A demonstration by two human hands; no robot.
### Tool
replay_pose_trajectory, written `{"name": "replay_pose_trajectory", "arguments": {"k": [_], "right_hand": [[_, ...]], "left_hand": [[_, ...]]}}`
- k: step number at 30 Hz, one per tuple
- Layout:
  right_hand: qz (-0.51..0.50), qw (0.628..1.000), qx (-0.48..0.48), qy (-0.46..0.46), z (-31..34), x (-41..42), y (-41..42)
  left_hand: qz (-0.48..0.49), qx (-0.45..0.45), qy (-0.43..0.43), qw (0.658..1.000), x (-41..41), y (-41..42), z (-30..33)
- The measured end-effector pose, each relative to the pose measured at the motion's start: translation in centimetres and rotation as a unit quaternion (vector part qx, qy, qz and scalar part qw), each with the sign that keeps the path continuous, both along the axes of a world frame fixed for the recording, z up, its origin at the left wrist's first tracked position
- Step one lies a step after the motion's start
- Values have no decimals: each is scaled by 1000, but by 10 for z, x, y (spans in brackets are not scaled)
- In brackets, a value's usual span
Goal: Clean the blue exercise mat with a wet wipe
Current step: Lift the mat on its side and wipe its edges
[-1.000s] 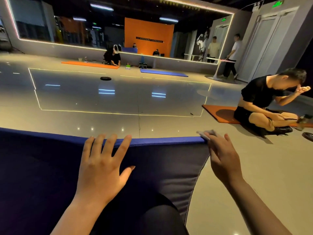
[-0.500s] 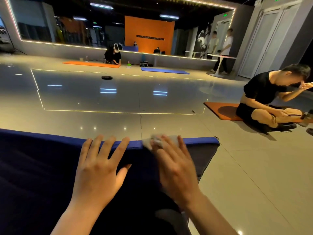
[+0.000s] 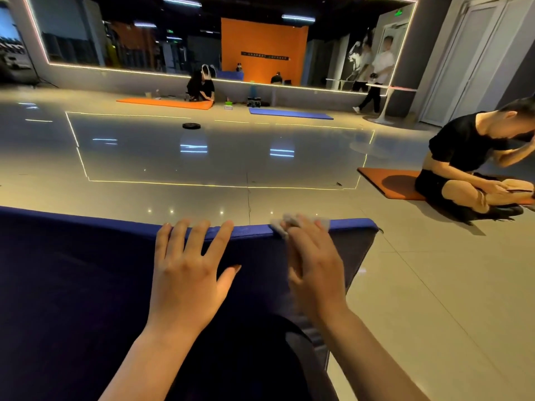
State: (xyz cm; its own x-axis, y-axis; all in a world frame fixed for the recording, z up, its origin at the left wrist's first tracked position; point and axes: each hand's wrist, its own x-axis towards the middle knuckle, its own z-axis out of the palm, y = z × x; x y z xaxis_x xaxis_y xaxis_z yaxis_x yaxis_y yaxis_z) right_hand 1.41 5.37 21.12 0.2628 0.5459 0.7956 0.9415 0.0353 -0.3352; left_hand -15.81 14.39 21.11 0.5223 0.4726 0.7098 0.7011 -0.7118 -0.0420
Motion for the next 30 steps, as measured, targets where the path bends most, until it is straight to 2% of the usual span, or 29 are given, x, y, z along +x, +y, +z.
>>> {"name": "replay_pose_trajectory", "arguments": {"k": [4,7,11,14,17,22,24,27,29,30], "right_hand": [[60,992,-28,-106,-3,-29,14],[-1,981,-52,-186,-8,19,0],[-114,983,-40,-139,-7,86,-31],[-103,991,-31,-81,-8,85,-28],[-66,997,-5,-45,-6,47,-5],[20,997,7,-77,3,-39,34],[41,993,0,-112,6,-40,33],[46,983,-26,-174,3,-25,25],[29,985,-22,-171,0,-24,25],[23,987,-16,-161,0,-26,29]], "left_hand": [[-14,12,16,1000,-8,1,-1],[-28,31,27,999,-14,7,1],[-25,28,16,999,-11,9,1],[-10,25,0,1000,-4,7,1],[-2,2,-3,1000,-1,3,2],[-49,-28,-13,998,-14,3,9],[-69,-51,-26,996,-29,17,22],[-26,-125,25,991,-75,56,31],[-38,-168,42,984,-102,76,30],[-45,-160,48,985,-110,82,31]]}}
